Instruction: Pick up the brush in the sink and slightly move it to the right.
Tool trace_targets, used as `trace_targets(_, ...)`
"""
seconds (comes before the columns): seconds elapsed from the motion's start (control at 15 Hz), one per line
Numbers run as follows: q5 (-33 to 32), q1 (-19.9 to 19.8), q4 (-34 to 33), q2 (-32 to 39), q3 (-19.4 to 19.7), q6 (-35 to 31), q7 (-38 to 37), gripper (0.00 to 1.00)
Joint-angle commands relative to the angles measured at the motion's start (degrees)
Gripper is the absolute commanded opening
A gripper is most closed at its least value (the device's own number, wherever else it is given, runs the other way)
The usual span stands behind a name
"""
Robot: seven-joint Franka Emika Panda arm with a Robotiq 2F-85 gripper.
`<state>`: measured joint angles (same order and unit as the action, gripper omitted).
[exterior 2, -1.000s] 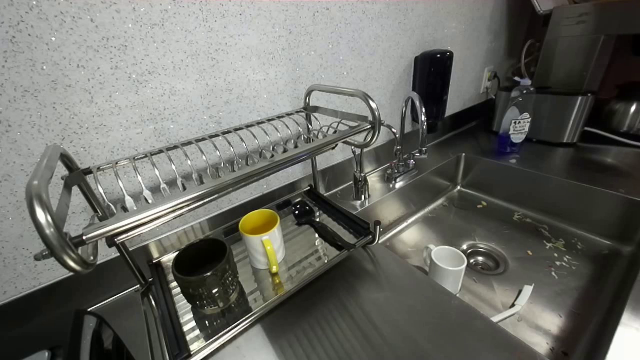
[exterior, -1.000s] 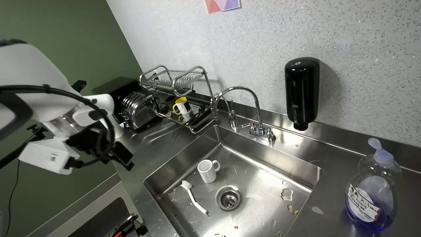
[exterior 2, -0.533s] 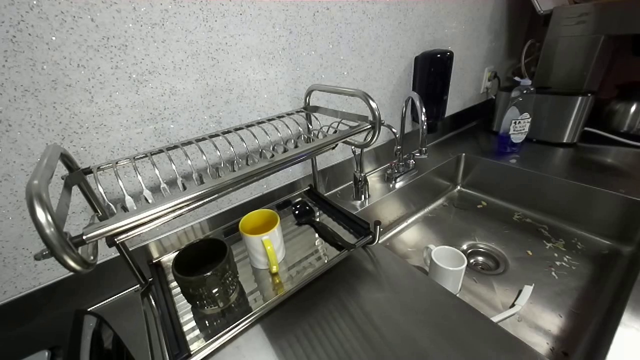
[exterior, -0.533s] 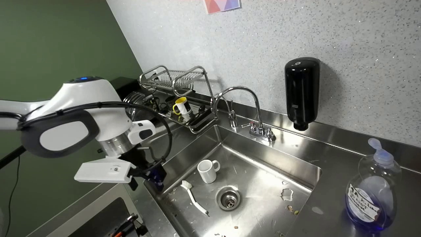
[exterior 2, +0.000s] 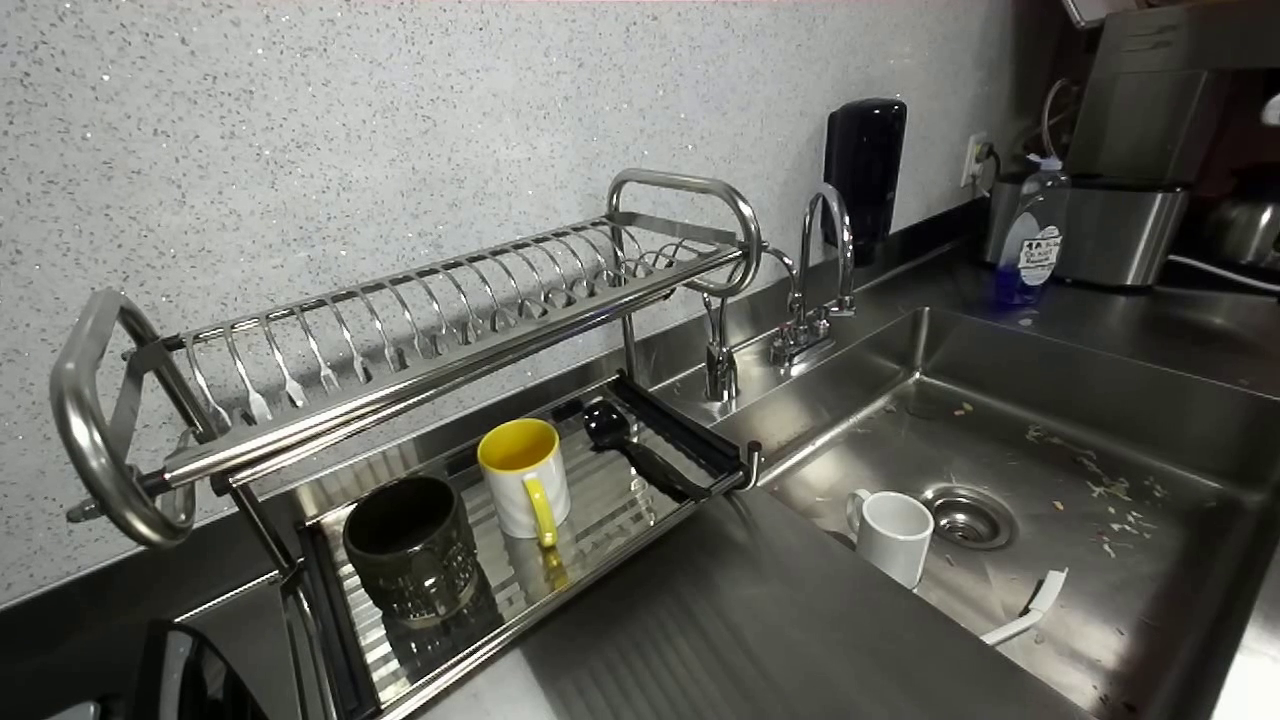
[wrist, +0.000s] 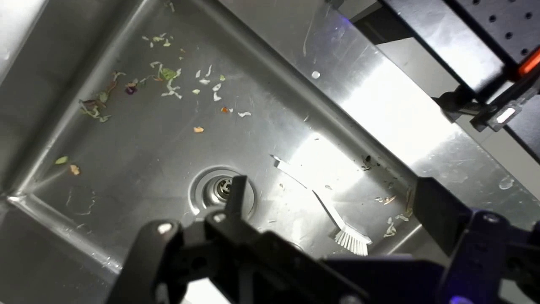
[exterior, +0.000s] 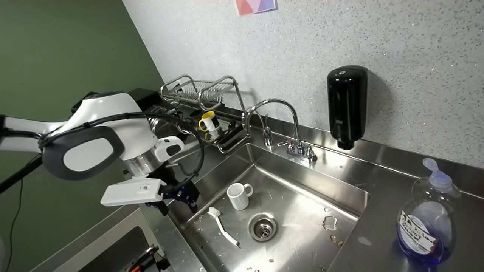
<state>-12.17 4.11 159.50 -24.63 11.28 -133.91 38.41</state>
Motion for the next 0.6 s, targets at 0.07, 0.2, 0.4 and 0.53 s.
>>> trace_targets(0.07, -4.5, -1.0, -1.3, 17.0, -5.2, -19.5, -3.9, 1.0)
trace_targets(0.2, -8.5, -2.2, -2.4, 24.3, -7.2, -26.2, -6.8, 1.0)
trace_targets(0.4, -19.6, -3.3, -6.7, 35.9, -7.7, -30.4, -15.5, 1.0)
trace_targets(0.53, -27.3, -0.1, -11.0, 43.4, -4.0, -31.0, -22.3, 1.0)
